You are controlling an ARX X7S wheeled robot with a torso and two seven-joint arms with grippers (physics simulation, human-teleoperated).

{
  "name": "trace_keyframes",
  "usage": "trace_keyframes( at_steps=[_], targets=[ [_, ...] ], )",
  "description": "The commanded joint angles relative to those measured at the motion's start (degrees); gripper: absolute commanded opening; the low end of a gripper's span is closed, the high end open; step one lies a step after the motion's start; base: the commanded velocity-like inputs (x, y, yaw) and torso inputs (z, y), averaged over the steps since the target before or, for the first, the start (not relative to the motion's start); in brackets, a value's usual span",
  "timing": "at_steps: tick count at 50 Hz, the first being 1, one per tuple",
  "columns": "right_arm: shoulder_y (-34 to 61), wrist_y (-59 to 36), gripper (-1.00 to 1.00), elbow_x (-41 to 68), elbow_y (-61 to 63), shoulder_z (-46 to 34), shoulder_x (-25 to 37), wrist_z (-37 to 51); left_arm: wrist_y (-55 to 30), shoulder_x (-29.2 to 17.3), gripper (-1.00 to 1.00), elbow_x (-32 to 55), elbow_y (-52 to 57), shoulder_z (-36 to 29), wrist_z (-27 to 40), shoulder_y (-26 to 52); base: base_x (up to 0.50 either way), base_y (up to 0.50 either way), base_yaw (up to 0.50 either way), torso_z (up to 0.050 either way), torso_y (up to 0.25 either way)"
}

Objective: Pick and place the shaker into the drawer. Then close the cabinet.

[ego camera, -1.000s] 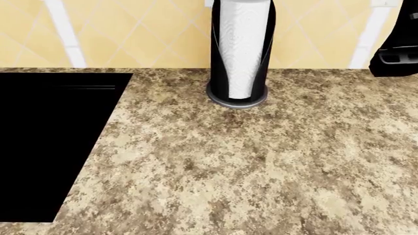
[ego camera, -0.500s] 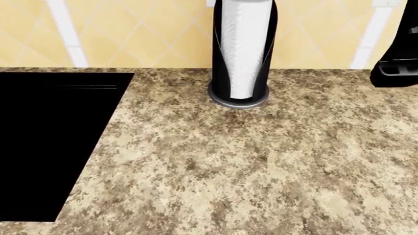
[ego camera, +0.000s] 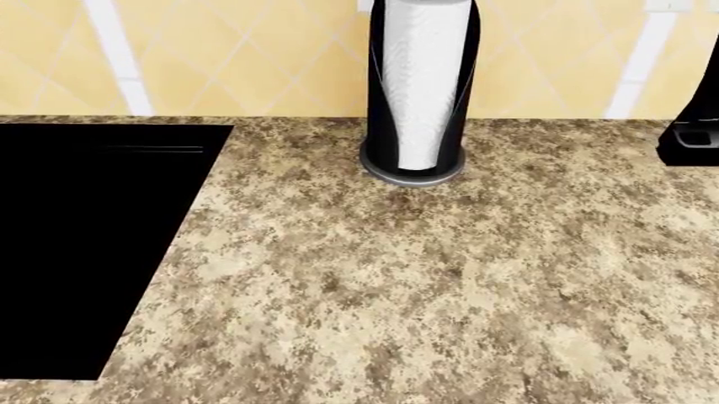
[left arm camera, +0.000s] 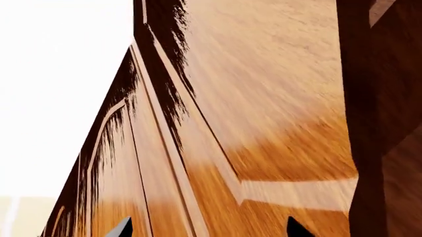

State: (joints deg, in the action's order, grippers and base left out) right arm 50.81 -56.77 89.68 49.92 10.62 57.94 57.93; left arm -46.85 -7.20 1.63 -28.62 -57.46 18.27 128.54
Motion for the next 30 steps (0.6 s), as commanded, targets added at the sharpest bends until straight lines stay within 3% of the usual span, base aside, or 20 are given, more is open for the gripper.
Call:
trace_keyframes(
  at_steps=[1,11,14,18,30],
  targets=[
    [-2.5,-0.1,1.0,1.2,2.8,4.0,1.9,0.3,10.8,7.0,1.0,9.2,-0.9,-6.5,-0.3,0.2,0.0,0.0,0.0,0.0,0.0],
    [-6.9,-0.1,1.0,1.3,4.4,8.1,2.7,-0.2,19.5,7.2,1.0,18.3,-9.5,-26.5,11.4,6.2,0.0,0.0,0.0,0.001,0.0],
    [-8.0,0.0,1.0,1.8,4.8,9.5,3.1,-0.1,20.5,7.2,1.0,19.4,-11.0,-29.9,13.0,6.0,0.0,0.0,0.0,0.0,0.0],
    [-10.3,-0.1,1.0,2.4,5.4,12.2,3.4,-0.2,20.6,7.2,1.0,18.1,-10.3,-31.6,14.4,5.2,0.0,0.0,0.0,0.0,0.0],
    [-16.0,-1.1,1.0,3.0,6.7,19.0,3.1,-1.3,21.1,7.2,1.0,1.1,-12.0,-32.7,17.2,2.5,0.0,0.0,0.0,0.0,0.0]
  ],
)
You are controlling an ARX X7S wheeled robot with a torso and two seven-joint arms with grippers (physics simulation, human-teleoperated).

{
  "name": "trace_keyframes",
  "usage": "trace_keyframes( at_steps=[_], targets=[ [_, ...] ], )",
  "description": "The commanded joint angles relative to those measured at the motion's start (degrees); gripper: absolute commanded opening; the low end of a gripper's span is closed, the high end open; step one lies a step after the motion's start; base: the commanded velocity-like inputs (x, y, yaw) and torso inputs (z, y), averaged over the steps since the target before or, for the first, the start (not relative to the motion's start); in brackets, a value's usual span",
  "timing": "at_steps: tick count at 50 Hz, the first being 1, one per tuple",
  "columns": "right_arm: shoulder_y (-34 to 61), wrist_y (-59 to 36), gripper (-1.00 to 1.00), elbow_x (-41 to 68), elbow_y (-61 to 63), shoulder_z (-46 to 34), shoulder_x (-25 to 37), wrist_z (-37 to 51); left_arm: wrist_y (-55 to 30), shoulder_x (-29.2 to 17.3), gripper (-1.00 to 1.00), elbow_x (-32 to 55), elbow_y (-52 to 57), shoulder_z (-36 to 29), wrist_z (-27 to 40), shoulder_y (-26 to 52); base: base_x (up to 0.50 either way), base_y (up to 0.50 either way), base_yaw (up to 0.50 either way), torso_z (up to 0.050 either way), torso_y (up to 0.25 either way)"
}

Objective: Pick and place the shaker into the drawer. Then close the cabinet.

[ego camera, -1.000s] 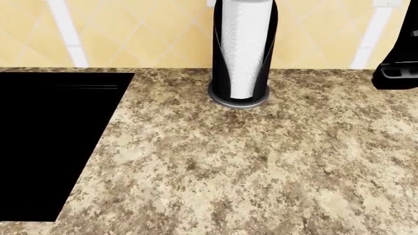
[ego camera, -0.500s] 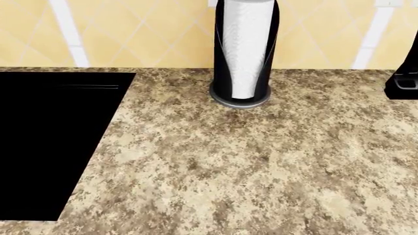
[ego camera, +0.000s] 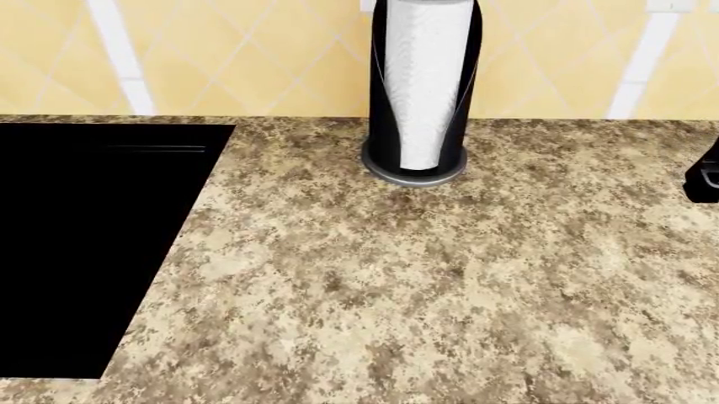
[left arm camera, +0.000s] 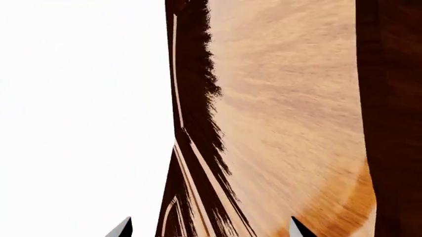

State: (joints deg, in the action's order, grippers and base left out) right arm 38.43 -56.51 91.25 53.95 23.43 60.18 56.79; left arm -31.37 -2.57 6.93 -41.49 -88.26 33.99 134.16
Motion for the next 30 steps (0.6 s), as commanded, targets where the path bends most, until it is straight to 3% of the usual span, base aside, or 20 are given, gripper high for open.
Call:
trace_keyframes(
  at_steps=[1,14,30],
  targets=[
    [-4.2,-1.5,1.0,1.5,2.8,7.0,0.7,-0.3,5.8,2.6,1.0,-4.8,0.1,-1.7,1.5,-3.2,0.0,0.0,0.0,0.0,0.0],
    [-5.8,-2.1,1.0,1.9,3.4,8.7,1.0,-0.6,7.7,2.6,1.0,-7.5,-8.5,-1.8,3.5,-4.0,0.0,0.0,0.0,0.001,0.0],
    [-6.2,-1.8,1.0,5.3,3.9,10.0,3.1,1.4,6.8,2.6,1.0,-7.5,-7.1,-1.8,4.7,-5.7,0.0,0.0,0.0,0.001,0.0]
  ],
)
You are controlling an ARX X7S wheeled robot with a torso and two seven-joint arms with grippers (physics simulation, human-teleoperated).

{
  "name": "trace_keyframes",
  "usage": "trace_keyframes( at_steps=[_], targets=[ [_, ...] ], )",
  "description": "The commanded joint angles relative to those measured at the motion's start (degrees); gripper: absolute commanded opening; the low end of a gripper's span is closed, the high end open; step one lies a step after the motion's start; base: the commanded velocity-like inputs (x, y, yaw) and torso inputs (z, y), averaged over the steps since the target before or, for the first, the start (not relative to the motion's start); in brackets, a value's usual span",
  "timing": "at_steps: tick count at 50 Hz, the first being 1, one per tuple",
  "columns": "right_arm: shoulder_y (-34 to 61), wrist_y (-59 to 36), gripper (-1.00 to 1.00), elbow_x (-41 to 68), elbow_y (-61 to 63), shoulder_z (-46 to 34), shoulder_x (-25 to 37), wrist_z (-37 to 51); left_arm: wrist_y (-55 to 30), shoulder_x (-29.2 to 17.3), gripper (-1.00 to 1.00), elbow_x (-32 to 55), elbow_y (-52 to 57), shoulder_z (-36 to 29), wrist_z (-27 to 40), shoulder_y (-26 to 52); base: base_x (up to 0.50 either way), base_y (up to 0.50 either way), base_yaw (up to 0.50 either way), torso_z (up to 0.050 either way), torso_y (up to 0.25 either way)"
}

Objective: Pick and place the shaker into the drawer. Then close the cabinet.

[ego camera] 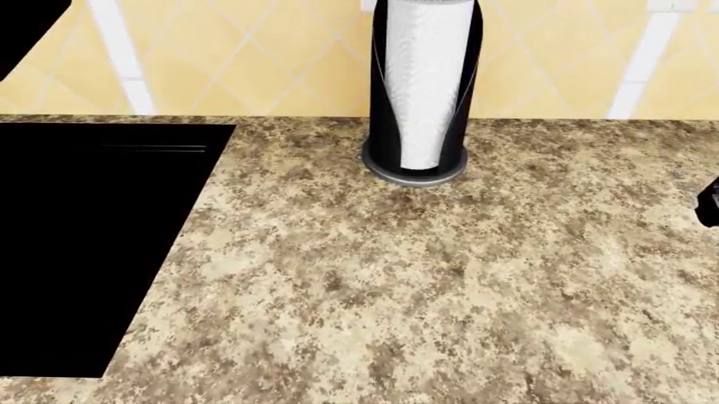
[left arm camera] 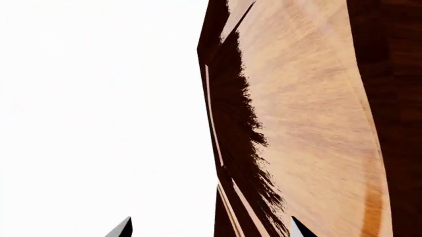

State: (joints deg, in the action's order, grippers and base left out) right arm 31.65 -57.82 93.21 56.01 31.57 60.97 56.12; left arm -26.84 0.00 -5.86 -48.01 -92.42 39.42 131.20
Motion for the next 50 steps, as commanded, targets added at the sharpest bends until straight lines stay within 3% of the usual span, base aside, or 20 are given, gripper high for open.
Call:
trace_keyframes(
  at_steps=[1,10,17,19,20,21,22,27,35,50],
  targets=[
    [0.3,-0.6,1.0,3.7,2.1,2.4,2.3,2.2,2.2,0.0,1.0,5.3,-0.7,2.4,-0.4,-2.9,0.0,0.0,0.0,0.0,0.0],
    [-0.3,-0.9,1.0,4.7,2.5,3.3,2.2,2.8,3.9,0.0,1.0,10.0,-4.2,3.1,0.0,-3.1,0.0,0.0,0.0,0.0,0.0],
    [3.6,0.5,1.0,4.6,2.1,-2.3,3.0,3.9,9.9,0.0,1.0,33.6,-11.6,7.0,-6.7,2.1,0.0,0.0,0.0,0.0,0.0],
    [5.6,1.2,1.0,4.9,1.8,-4.8,3.7,4.5,10.8,0.0,1.0,38.2,-13.9,11.1,-11.3,3.7,0.0,0.0,0.0,0.0,0.0],
    [6.4,1.5,1.0,5.1,1.7,-5.8,4.0,4.8,9.9,0.0,1.0,35.6,-14.3,17.0,-14.2,3.8,0.0,0.0,0.0,0.0,0.0],
    [7.3,1.9,1.0,5.4,1.7,-6.8,4.3,5.1,6.2,-1.7,1.0,33.8,-10.7,24.2,-17.3,3.8,0.0,0.0,0.0,0.0,0.0],
    [8.0,2.2,1.0,5.7,1.6,-7.6,4.5,5.3,1.5,-4.8,1.0,34.9,-4.1,27.2,-17.7,3.7,0.0,0.0,0.0,0.0,0.0],
    [11.8,3.2,1.0,6.6,1.1,-11.5,5.4,6.0,-15.2,-16.8,1.0,44.5,19.2,36.7,-16.9,3.3,0.0,0.0,0.0,0.0,0.0],
    [15.7,3.9,1.0,6.7,0.5,-15.0,5.6,5.8,-26.5,-25.5,1.0,53.5,33.6,45.7,-13.5,1.5,0.0,0.0,0.0,0.0,0.0],
    [22.0,4.3,1.0,7.5,-0.7,-19.7,6.4,6.0,-38.7,-35.2,1.0,67.4,51.5,56.3,-4.1,-3.3,0.0,0.0,0.0,0.0,0.0]
  ],
)
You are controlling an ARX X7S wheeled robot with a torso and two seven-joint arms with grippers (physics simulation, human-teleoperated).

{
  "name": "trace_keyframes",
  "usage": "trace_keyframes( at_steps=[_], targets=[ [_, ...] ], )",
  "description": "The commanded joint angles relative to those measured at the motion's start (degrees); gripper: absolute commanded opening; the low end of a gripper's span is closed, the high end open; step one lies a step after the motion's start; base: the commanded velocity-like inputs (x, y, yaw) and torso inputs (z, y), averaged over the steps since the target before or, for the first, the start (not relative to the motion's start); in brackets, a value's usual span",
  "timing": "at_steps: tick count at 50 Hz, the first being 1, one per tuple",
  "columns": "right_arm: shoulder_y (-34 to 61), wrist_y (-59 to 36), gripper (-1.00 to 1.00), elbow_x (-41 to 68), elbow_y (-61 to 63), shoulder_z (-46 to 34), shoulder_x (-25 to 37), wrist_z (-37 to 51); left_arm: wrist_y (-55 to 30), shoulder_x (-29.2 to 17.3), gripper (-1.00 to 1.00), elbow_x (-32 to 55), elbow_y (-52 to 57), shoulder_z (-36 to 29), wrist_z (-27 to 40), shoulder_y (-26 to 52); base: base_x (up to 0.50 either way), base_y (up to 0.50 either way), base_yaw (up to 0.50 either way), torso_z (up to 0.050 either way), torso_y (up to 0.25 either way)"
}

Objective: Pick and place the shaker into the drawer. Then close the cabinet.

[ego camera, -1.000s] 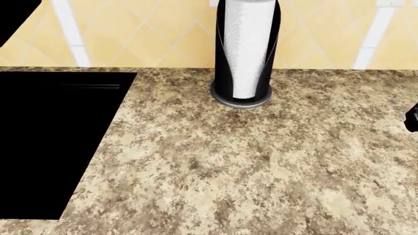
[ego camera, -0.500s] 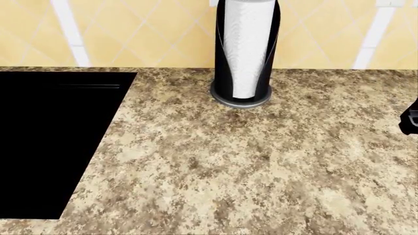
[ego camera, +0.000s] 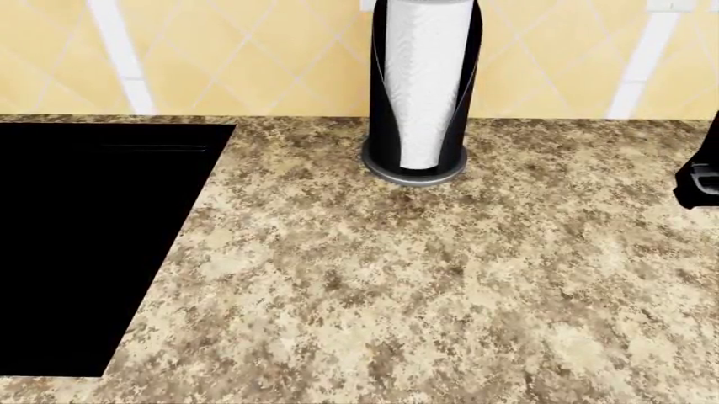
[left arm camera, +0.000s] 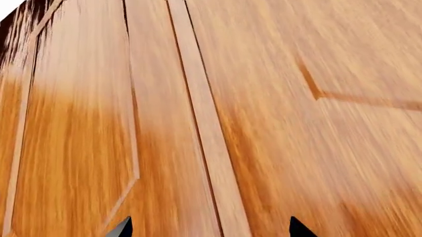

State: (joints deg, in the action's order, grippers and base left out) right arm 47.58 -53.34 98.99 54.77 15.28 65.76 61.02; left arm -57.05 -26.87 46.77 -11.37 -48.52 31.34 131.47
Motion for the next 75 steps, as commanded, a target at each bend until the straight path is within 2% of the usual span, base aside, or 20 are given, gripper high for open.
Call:
trace_keyframes(
  at_steps=[1,7,15,23,27,33,40,44,68,75],
  targets=[
    [6.6,-0.2,1.0,1.9,0.5,-3.8,1.7,1.2,-9.1,-8.9,1.0,15.9,15.9,13.2,4.8,-4.0,0.0,0.0,0.0,0.0,0.0],
    [10.9,0.1,1.0,3.6,0.2,-6.7,2.7,2.3,-12.5,-11.6,1.0,23.3,20.6,18.1,9.9,-7.2,0.0,0.0,0.0,0.0,0.0],
    [18.3,0.0,1.0,6.7,-0.3,-11.5,3.8,4.2,-16.5,-14.3,1.0,38.2,27.0,25.5,20.5,-9.3,0.0,0.0,0.0,0.0,0.0],
    [19.6,0.8,1.0,9.1,0.8,-9.0,6.5,4.4,-16.1,-18.7,1.0,48.0,32.0,29.4,27.5,-13.3,0.0,0.0,0.0,0.0,0.0],
    [22.5,1.3,1.0,11.3,1.2,-9.3,8.4,4.7,-15.4,-20.3,1.0,49.5,33.4,30.3,28.4,-15.6,0.0,0.0,0.0,0.0,0.0],
    [35.1,-0.4,1.0,15.0,-0.3,-17.5,8.8,6.1,-14.5,-22.0,1.0,50.2,35.0,31.2,28.6,-18.6,0.0,0.0,0.0,0.0,0.0],
    [52.8,-6.2,1.0,19.9,-4.2,-28.0,4.0,9.9,-14.1,-22.5,1.0,50.0,35.8,31.2,28.0,-19.7,0.0,0.0,0.0,0.0,0.0],
    [58.9,-8.7,1.0,21.1,-6.8,-31.4,1.2,10.9,-13.8,-22.7,1.0,49.6,36.0,31.1,27.8,-20.4,0.0,0.0,0.0,0.0,0.0],
    [79.2,-17.7,1.0,15.5,-22.6,-40.0,-13.4,7.5,-12.9,-24.0,1.0,48.6,37.4,30.3,27.1,-23.2,0.0,0.0,0.0,0.0,0.0],
    [80.9,-19.4,1.0,11.1,-25.7,-39.9,-15.6,4.3,-12.7,-24.5,1.0,49.0,37.7,30.3,27.2,-23.5,0.0,0.0,0.0,0.0,0.0]
  ],
)
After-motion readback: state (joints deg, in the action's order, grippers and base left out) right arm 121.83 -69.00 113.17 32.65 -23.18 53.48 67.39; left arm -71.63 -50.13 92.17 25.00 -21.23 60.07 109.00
